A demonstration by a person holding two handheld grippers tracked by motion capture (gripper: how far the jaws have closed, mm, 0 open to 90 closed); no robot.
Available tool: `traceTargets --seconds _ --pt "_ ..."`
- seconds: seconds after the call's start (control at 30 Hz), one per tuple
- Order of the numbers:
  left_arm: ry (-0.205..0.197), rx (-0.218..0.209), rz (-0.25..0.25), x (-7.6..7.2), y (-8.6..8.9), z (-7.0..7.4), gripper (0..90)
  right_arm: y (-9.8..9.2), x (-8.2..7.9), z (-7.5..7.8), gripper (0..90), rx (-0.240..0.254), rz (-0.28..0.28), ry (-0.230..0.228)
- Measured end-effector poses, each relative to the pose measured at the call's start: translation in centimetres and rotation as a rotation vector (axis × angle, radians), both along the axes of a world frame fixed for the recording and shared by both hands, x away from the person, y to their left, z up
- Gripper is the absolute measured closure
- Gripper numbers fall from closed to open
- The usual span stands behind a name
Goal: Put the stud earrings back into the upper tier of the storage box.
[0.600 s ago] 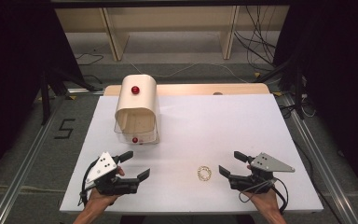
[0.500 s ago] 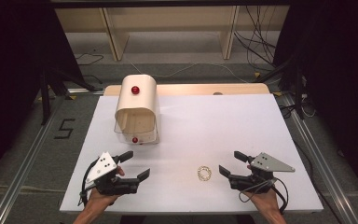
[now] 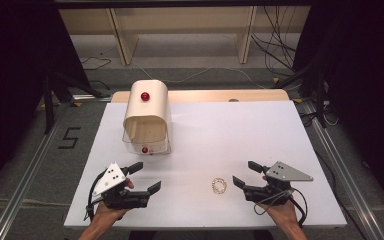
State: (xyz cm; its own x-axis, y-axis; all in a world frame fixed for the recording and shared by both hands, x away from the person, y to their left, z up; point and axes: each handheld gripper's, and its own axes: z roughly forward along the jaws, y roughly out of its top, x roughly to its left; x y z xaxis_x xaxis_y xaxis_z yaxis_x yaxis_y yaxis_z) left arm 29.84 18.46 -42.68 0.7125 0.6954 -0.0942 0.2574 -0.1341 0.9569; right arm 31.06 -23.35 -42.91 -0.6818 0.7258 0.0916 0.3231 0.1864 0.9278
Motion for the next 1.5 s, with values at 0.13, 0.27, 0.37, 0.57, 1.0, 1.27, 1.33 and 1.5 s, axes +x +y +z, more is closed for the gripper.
traceTargets --seconds 0.13,0.27,0.37,0.57,1.0,1.27,1.33,1.5 --pt "0.001 0.0 0.0 0.0 0.0 0.0 12.7 0.3 0.3 0.1 25.8 -0.001 0.013 0.017" --pt "0.0 0.001 0.001 0.0 0.0 0.0 12.7 0.9 0.6 0.1 26.0 -0.005 0.029 0.032" --pt "0.0 -0.001 0.002 0.0 0.0 0.0 12.7 1.5 0.7 0.0 26.0 -0.023 0.05 0.048" --pt "0.001 0.001 0.001 0.0 0.0 0.0 12.7 2.4 1.2 -0.4 28.3 -0.064 0.082 0.079" --pt "0.003 0.002 -0.001 0.0 0.0 0.0 12.7 5.0 2.7 -2.1 45.9 -0.235 0.16 0.203" --pt "0.002 0.002 -0.001 0.0 0.0 0.0 12.7 6.2 3.7 -3.2 57.0 -0.33 0.193 0.264" --pt "0.002 0.002 -0.001 0.0 0.0 0.0 12.7 6.5 4.0 -3.5 60.0 -0.353 0.193 0.277" --pt "0.001 0.0 -0.001 0.0 0.0 0.0 12.7 7.0 4.2 -4.0 65.4 -0.387 0.206 0.31"
